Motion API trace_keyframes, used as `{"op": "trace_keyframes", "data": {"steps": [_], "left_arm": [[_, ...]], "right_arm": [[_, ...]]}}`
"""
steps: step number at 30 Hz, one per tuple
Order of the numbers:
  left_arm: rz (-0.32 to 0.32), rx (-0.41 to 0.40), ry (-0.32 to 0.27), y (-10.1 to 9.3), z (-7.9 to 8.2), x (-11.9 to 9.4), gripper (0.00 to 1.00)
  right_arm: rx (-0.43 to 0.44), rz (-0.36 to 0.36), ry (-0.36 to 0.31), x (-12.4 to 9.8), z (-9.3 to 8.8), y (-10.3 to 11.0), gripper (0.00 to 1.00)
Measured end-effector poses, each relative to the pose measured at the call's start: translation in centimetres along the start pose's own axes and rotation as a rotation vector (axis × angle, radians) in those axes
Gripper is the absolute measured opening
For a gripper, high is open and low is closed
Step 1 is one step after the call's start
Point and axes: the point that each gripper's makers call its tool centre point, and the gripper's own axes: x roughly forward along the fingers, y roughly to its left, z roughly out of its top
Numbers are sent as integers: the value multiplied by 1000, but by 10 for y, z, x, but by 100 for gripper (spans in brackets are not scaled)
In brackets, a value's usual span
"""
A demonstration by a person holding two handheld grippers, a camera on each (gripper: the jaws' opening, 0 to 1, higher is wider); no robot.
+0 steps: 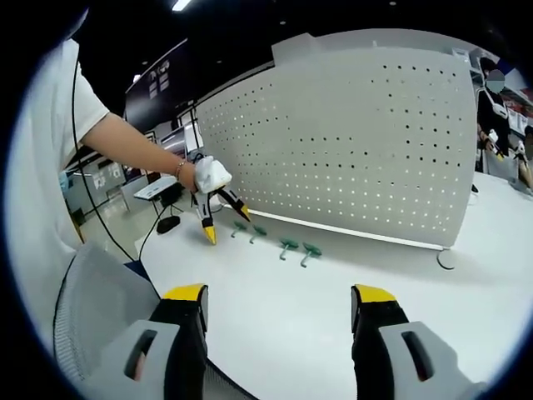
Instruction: Insert the hook assembly into the mounting plate slot until the hook locks in place.
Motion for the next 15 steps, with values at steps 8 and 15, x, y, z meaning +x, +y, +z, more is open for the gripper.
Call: {"op": "trace_keyframes", "data": {"steps": [8, 15], "left_arm": [[-3, 0, -1, -1, 1, 0, 77], [-7, 12, 5, -2, 0, -2, 70]], "right_arm": [[4, 2, -4, 0, 1, 0, 68], [12, 4, -13, 0, 2, 1, 68]]}}
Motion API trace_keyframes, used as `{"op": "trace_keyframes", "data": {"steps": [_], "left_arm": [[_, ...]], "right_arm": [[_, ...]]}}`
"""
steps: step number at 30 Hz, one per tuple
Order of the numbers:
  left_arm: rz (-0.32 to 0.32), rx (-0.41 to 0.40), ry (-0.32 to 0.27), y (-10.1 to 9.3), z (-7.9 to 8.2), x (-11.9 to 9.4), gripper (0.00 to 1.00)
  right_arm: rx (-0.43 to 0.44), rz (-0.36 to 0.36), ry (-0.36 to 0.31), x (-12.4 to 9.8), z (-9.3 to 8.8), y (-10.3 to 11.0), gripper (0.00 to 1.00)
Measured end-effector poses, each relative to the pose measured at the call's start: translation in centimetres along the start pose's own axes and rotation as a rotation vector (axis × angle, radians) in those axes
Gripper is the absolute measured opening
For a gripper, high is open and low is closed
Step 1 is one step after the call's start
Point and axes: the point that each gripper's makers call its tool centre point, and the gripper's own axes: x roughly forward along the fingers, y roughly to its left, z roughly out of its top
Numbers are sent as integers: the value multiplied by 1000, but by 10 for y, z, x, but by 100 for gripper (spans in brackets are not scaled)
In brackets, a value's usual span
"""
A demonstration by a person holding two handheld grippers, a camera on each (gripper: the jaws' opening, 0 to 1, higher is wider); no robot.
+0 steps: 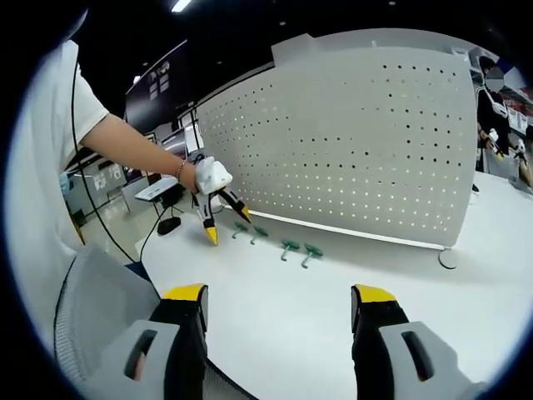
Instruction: Insert the hook assembly into the mounting plate slot until the hook locks in place.
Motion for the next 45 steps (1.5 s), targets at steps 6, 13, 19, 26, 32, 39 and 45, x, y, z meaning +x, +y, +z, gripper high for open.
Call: {"op": "trace_keyframes", "data": {"steps": [6, 13, 19, 26, 32, 39, 45], "left_arm": [[1, 0, 3, 2, -3, -2, 60], [15, -31, -7, 8, -3, -3, 49], [37, -84, -3, 14, -3, -3, 40], [55, -119, 18, 20, -4, -4, 30], [77, -144, 20, 22, -5, -5, 17], [104, -151, 15, 23, -4, -4, 7], [117, -151, 23, 25, -4, -5, 5]], "right_arm": [[5, -2, -9, 0, 1, 0, 68], [14, -2, -21, -1, 3, 0, 68], [15, -2, -22, -1, 3, 1, 68], [12, 3, -27, 1, 6, 3, 68], [3, 0, -17, 1, 5, 2, 67], [4, -1, -21, 0, 5, 2, 67], [5, -2, -24, 0, 6, 1, 67]]}}
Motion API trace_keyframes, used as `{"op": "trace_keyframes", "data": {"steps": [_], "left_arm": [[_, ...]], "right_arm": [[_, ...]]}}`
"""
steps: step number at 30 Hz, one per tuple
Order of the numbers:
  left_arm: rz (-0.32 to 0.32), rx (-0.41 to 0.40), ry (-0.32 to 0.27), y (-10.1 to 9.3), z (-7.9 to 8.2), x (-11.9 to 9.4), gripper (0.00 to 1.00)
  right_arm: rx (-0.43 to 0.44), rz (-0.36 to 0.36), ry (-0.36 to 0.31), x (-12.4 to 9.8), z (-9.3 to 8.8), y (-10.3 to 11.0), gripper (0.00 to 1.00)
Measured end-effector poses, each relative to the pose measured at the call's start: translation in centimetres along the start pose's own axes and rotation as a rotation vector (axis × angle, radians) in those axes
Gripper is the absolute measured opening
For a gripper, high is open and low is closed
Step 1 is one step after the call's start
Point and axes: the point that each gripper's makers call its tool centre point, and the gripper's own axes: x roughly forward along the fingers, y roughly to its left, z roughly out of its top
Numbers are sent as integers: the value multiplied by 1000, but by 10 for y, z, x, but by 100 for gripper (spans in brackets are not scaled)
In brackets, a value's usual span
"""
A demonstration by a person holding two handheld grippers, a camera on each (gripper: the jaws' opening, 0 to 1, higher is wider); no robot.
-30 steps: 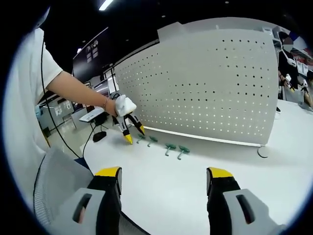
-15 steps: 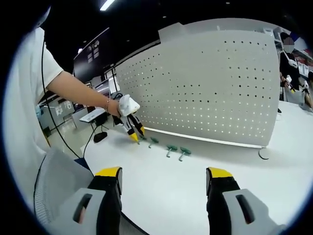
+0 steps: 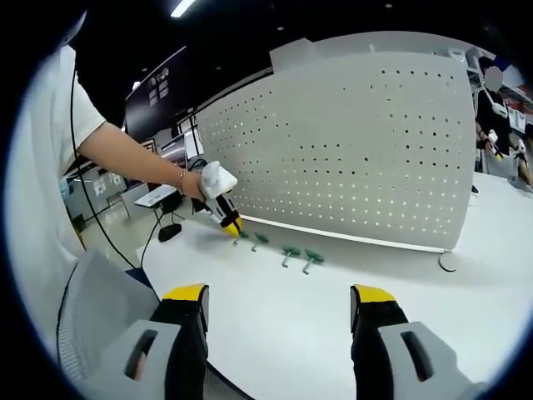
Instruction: Insert the hook assembly into the mounting plate slot until the hook locks in place.
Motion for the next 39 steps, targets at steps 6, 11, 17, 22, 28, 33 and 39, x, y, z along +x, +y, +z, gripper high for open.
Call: {"op": "trace_keyframes", "data": {"steps": [6, 11, 17, 22, 28, 33, 39], "left_arm": [[0, 1, -2, 1, -1, 0, 4], [1, 7, -2, 1, 0, 0, 4], [6, 9, -5, 0, -1, 0, 4], [22, 28, -7, 0, -1, 0, 4], [69, 52, -49, -2, 1, -2, 2], [102, 26, -85, 1, 3, -6, 2], [130, 32, -120, 1, 10, -12, 2]], "right_arm": [[-6, 0, 1, 0, 0, 0, 67], [-5, -3, -1, -1, 1, -1, 67], [-2, -1, -3, -1, 0, 0, 67], [3, -3, -5, -2, -1, 0, 67], [6, -7, -14, -4, -1, 0, 67], [8, -7, -16, -6, -2, 0, 67], [6, -4, -19, -4, -1, 0, 67]]}}
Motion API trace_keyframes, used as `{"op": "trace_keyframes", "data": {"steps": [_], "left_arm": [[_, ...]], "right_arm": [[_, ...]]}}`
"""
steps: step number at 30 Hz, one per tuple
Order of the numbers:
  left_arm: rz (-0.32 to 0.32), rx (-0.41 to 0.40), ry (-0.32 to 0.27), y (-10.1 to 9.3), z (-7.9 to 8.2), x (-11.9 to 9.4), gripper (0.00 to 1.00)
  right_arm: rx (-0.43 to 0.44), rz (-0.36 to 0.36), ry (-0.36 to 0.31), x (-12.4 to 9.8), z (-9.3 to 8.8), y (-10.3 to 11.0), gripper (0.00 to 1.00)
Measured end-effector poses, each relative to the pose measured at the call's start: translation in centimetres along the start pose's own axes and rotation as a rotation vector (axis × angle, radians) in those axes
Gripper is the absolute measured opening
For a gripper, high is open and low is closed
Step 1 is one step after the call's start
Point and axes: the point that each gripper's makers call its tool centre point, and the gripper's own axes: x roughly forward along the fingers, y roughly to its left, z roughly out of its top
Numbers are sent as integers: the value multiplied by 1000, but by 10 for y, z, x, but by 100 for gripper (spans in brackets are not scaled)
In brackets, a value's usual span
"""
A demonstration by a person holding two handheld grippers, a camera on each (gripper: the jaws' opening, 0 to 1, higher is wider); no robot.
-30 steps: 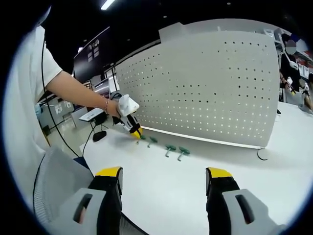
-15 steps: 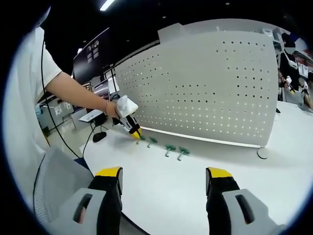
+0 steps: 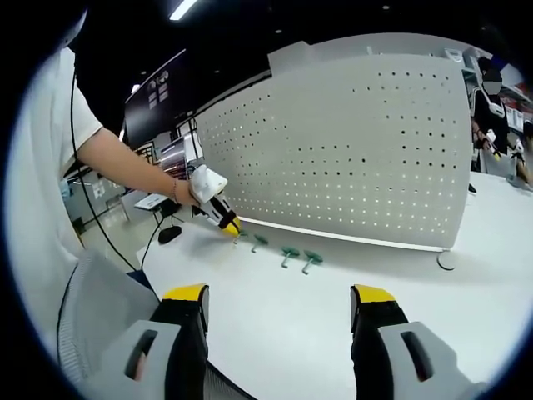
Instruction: Insert the hook assembly into the mounting plate slot until the hook locks in place.
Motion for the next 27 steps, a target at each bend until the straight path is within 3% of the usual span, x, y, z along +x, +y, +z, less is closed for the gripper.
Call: {"op": "trace_keyframes", "data": {"steps": [12, 27], "left_arm": [[61, -23, -98, 4, 25, -11, 1], [156, -126, -220, 0, 50, -30, 2]], "right_arm": [[-5, -2, -15, 0, 3, 1, 67], [-17, 0, -27, 1, 5, 2, 67]]}}
